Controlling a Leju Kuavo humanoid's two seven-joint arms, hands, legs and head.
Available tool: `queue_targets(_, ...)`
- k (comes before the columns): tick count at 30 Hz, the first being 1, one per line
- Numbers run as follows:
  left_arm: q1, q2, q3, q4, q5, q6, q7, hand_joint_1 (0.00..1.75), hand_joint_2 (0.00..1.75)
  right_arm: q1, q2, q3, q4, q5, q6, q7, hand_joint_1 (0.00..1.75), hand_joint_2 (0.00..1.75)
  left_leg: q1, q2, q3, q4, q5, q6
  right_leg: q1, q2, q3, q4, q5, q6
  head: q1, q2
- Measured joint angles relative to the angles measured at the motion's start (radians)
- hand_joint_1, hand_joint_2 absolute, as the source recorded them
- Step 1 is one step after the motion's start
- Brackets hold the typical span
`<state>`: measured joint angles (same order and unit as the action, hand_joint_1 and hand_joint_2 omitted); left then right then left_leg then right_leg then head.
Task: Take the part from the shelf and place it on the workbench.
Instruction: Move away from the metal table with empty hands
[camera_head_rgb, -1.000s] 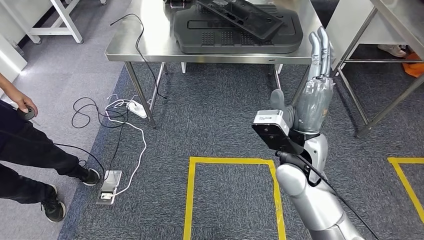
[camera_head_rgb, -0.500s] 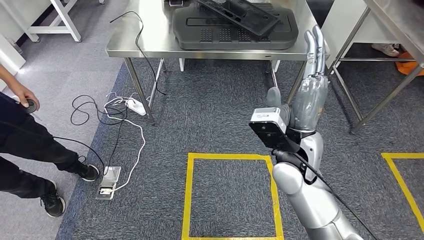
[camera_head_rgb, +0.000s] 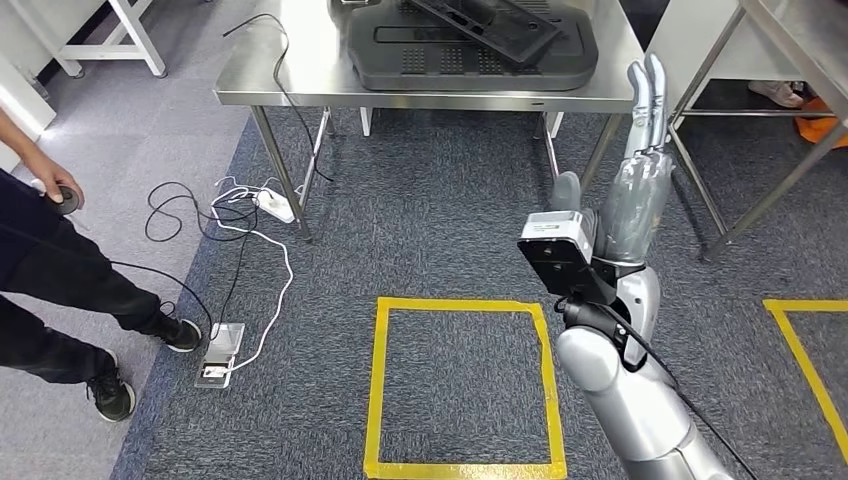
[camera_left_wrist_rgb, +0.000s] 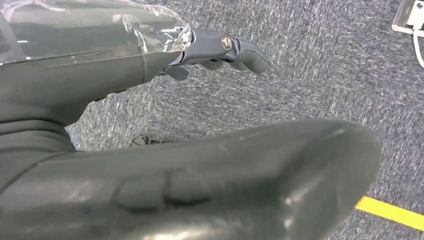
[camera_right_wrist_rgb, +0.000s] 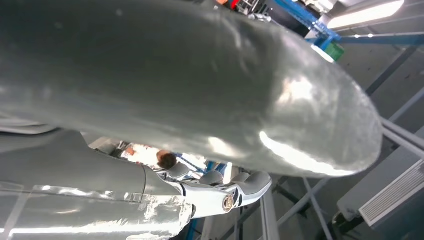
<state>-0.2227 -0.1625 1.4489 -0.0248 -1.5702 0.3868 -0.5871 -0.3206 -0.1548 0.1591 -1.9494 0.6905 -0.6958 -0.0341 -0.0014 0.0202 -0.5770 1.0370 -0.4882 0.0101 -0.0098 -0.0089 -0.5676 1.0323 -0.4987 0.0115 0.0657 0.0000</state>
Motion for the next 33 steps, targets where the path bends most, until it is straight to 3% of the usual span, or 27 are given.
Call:
queue_targets(2, -0.001, 0.000, 0.000, 0.000, 0.000, 0.000, 0.000, 0.00, 0.00, 0.000, -0.001, 0.000, -0.001, -0.001, 0.000, 0.000, 0.00, 0.00, 0.001, -0.003, -0.011, 0.033, -0.027, -0.011, -0.004, 0.003, -0.001, -0.006, 0.007, -0.013, -0.004, 0.000)
queue_targets(5, 0.000, 0.000, 0.000, 0.000, 0.000, 0.000, -0.001, 0.00, 0.00, 0.000, -0.002, 0.000, -0.002, -0.004, 0.000, 0.001, 0.00, 0.00, 0.007, -0.009, -0.079, 0.200, -0.120, -0.024, -0.005, 0.006, -0.007, -0.008, 0.014, -0.024, -0.014, 0.000)
queue_targets(7, 0.001, 0.000, 0.000, 0.000, 0.000, 0.000, -0.001, 0.00, 0.00, 0.001, -0.003, 0.000, -0.003, -0.007, 0.000, 0.003, 0.00, 0.00, 0.010, -0.009, -0.106, 0.270, -0.136, -0.026, -0.005, 0.012, -0.010, -0.007, 0.015, -0.025, -0.015, 0.000)
queue_targets(8, 0.002, 0.000, 0.000, 0.000, 0.000, 0.000, -0.001, 0.00, 0.00, 0.001, -0.003, 0.000, -0.003, -0.008, 0.000, 0.004, 0.00, 0.00, 0.011, -0.010, -0.095, 0.253, -0.117, -0.025, -0.005, 0.015, -0.011, -0.006, 0.015, -0.024, -0.016, 0.000)
queue_targets(11, 0.002, 0.000, -0.001, 0.000, 0.000, 0.000, -0.001, 0.00, 0.00, 0.001, -0.005, 0.000, -0.007, -0.009, 0.000, 0.004, 0.00, 0.00, 0.013, -0.033, -0.010, 0.070, -0.028, -0.015, -0.005, 0.028, -0.013, 0.000, 0.015, -0.019, -0.018, 0.000)
queue_targets(13, 0.002, 0.000, -0.001, 0.000, 0.000, 0.000, -0.001, 0.00, 0.00, 0.002, -0.006, 0.000, -0.008, -0.010, 0.000, 0.004, 0.00, 0.00, 0.011, -0.047, 0.013, 0.006, -0.013, -0.010, -0.005, 0.037, -0.021, 0.002, 0.019, -0.007, -0.019, 0.000)
queue_targets(15, 0.002, 0.000, -0.001, 0.000, 0.000, 0.000, -0.001, 0.00, 0.00, 0.004, -0.008, -0.001, -0.010, -0.010, 0.000, 0.004, 0.00, 0.00, 0.008, -0.041, 0.013, -0.004, -0.011, -0.004, -0.006, 0.045, -0.026, 0.000, 0.024, 0.006, -0.019, 0.000)
queue_targets(17, 0.001, -0.001, -0.001, 0.000, 0.000, 0.000, -0.001, 0.00, 0.00, 0.005, -0.011, -0.002, -0.014, -0.011, -0.001, 0.004, 0.00, 0.00, 0.011, -0.030, 0.014, -0.014, -0.002, 0.008, -0.007, 0.039, -0.033, 0.018, 0.007, 0.015, -0.016, 0.000)
queue_targets(18, 0.000, -0.001, -0.001, 0.000, 0.000, 0.000, -0.001, 0.00, 0.00, 0.006, -0.012, -0.002, -0.015, -0.011, -0.001, 0.004, 0.00, 0.00, 0.013, -0.023, 0.014, -0.019, 0.001, 0.014, -0.007, 0.033, -0.047, 0.053, -0.018, 0.018, -0.011, 0.000)
queue_targets(20, 0.001, -0.001, -0.001, 0.000, 0.000, 0.000, -0.001, 0.00, 0.00, 0.009, -0.014, -0.003, -0.016, -0.011, -0.001, 0.004, 0.00, 0.00, 0.011, -0.011, 0.012, -0.020, 0.004, 0.019, -0.007, 0.023, -0.099, 0.174, -0.084, 0.024, -0.001, 0.000)
queue_targets(22, 0.002, -0.001, -0.001, 0.000, 0.000, 0.000, -0.001, 0.00, 0.00, 0.014, -0.014, -0.003, -0.016, -0.012, -0.001, 0.004, 0.00, 0.00, 0.009, 0.002, 0.011, -0.019, 0.003, 0.020, -0.008, 0.021, -0.136, 0.266, -0.112, 0.028, 0.003, 0.000)
queue_targets(23, 0.002, -0.001, -0.001, 0.000, 0.000, 0.000, -0.001, 0.00, 0.00, 0.016, -0.015, -0.003, -0.016, -0.013, -0.001, 0.004, 0.00, 0.00, 0.009, 0.008, 0.011, -0.018, 0.003, 0.020, -0.008, 0.019, -0.130, 0.260, -0.099, 0.028, 0.003, 0.000)
queue_targets(24, 0.001, -0.001, -0.001, 0.000, 0.000, 0.000, -0.001, 0.00, 0.00, 0.017, -0.015, -0.003, -0.016, -0.013, -0.001, 0.004, 0.00, 0.00, 0.009, 0.013, 0.011, -0.017, 0.003, 0.019, -0.008, 0.015, -0.105, 0.214, -0.069, 0.027, 0.004, 0.000)
queue_targets(25, 0.001, -0.002, -0.001, 0.000, 0.000, 0.000, -0.001, 0.00, 0.00, 0.018, -0.015, -0.003, -0.017, -0.013, -0.001, 0.004, 0.00, 0.00, 0.009, 0.018, 0.012, -0.015, 0.001, 0.017, -0.007, 0.004, -0.070, 0.143, -0.035, 0.026, 0.005, 0.000)
queue_targets(27, 0.000, -0.003, -0.002, 0.000, 0.000, 0.000, -0.001, 0.00, 0.00, 0.018, -0.015, -0.003, -0.019, -0.014, -0.001, 0.004, 0.00, 0.00, 0.004, 0.025, 0.010, -0.009, -0.001, 0.010, -0.002, -0.019, -0.016, 0.028, 0.005, 0.018, 0.007, 0.000)
queue_targets(29, 0.000, -0.003, -0.002, 0.000, 0.000, 0.000, -0.001, 0.00, 0.00, 0.018, -0.016, -0.003, -0.022, -0.015, -0.001, 0.003, 0.00, 0.00, -0.001, 0.033, 0.007, -0.006, -0.001, 0.003, 0.003, -0.023, -0.009, 0.000, 0.008, 0.008, 0.005, 0.000)
queue_targets(31, -0.001, -0.003, -0.002, 0.000, 0.000, 0.000, 0.000, 0.00, 0.00, 0.018, -0.016, -0.003, -0.023, -0.015, -0.001, 0.003, 0.00, 0.00, 0.001, 0.035, 0.007, -0.002, -0.005, -0.007, 0.001, -0.011, -0.013, -0.003, 0.014, -0.003, 0.002, 0.000)
queue_targets(33, -0.002, -0.003, -0.002, 0.000, 0.000, 0.000, 0.000, 0.00, 0.00, 0.018, -0.016, -0.003, -0.025, -0.016, -0.001, 0.002, 0.00, 0.00, 0.005, 0.015, -0.007, 0.042, -0.040, -0.020, -0.003, -0.002, -0.014, -0.008, 0.020, -0.015, -0.003, 0.000)
